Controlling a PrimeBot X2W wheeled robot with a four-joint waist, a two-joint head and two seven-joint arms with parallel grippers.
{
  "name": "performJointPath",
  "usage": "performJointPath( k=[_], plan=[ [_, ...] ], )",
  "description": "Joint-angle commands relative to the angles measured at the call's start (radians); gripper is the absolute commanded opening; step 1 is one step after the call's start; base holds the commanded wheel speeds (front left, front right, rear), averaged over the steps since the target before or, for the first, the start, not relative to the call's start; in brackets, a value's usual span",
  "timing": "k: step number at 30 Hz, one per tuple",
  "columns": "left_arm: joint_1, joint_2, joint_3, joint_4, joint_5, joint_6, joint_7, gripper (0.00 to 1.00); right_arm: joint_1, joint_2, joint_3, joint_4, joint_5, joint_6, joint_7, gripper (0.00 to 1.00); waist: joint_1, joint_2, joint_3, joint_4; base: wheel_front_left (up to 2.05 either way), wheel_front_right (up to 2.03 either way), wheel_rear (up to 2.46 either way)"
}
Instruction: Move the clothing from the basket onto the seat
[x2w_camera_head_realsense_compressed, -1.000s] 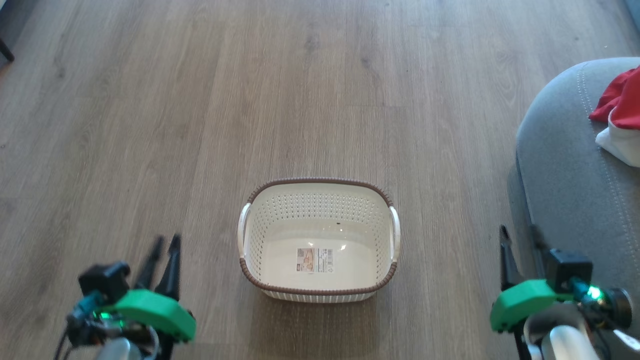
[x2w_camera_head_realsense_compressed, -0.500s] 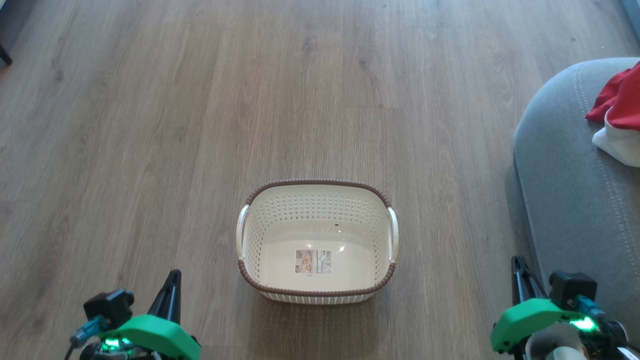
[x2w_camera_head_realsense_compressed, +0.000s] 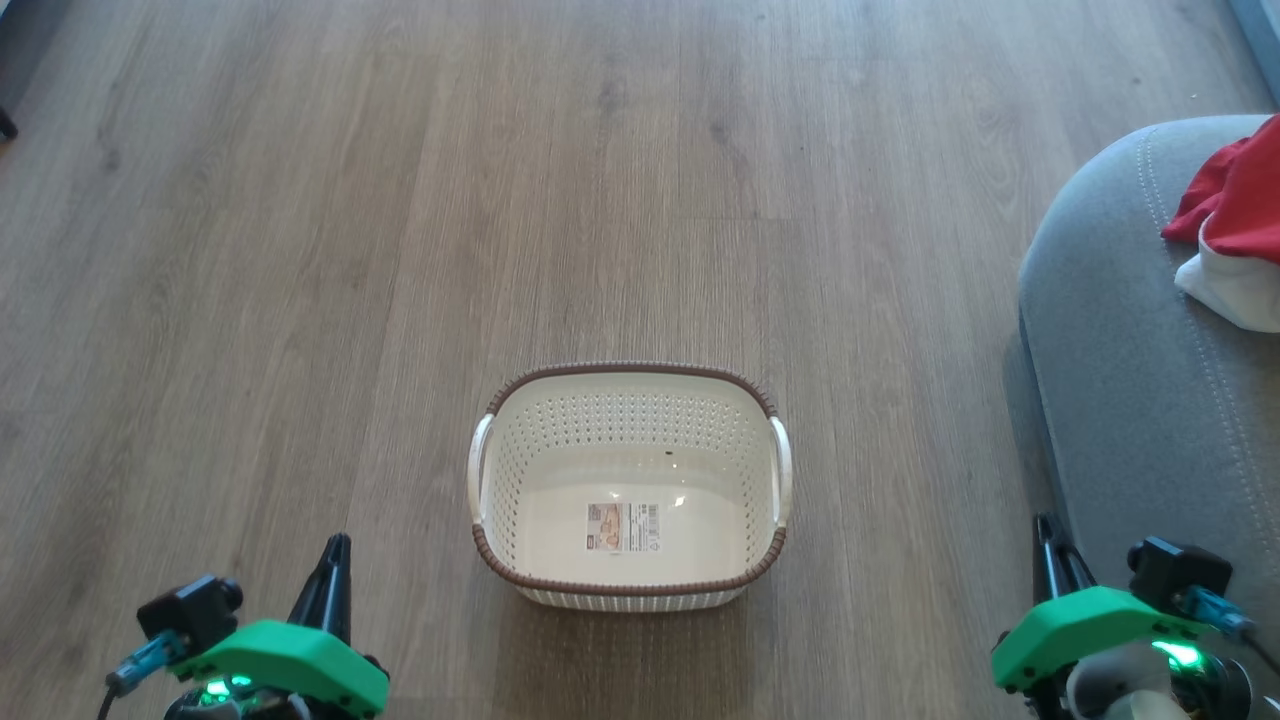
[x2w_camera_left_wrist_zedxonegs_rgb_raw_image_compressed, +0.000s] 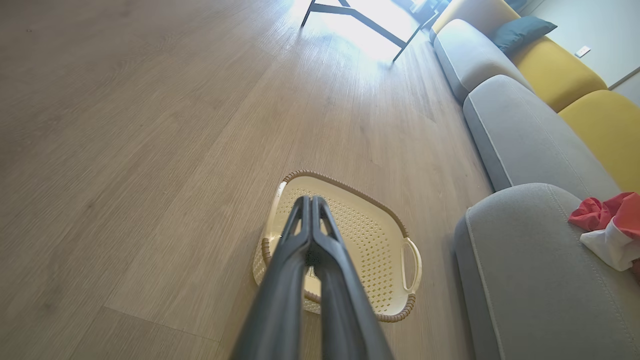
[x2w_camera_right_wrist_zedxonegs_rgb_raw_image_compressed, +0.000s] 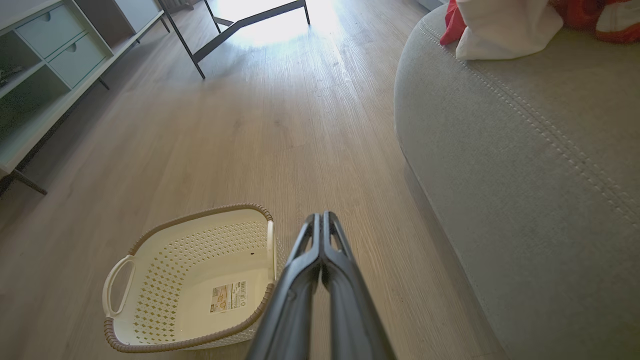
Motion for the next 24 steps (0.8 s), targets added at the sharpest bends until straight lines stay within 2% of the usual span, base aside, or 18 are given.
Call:
performJointPath(
  k=[1,24],
  plan=[
    [-0.049,0.003,0.022,-0.037,-0.016,-0.002,0.004,0.00,-0.041,-0.003,-0.004,-0.037,0.022,0.001,0.002,0.00,0.0000,0.0000,0.000,0.000,0.00,0.00,0.00],
    [-0.063,-0.013,0.073,-0.074,-0.245,-0.003,0.073,0.00,-0.056,-0.005,-0.022,-0.058,0.319,0.003,0.071,0.00,0.0000,0.0000,-0.010,-0.015,0.00,0.00,0.00]
  ],
)
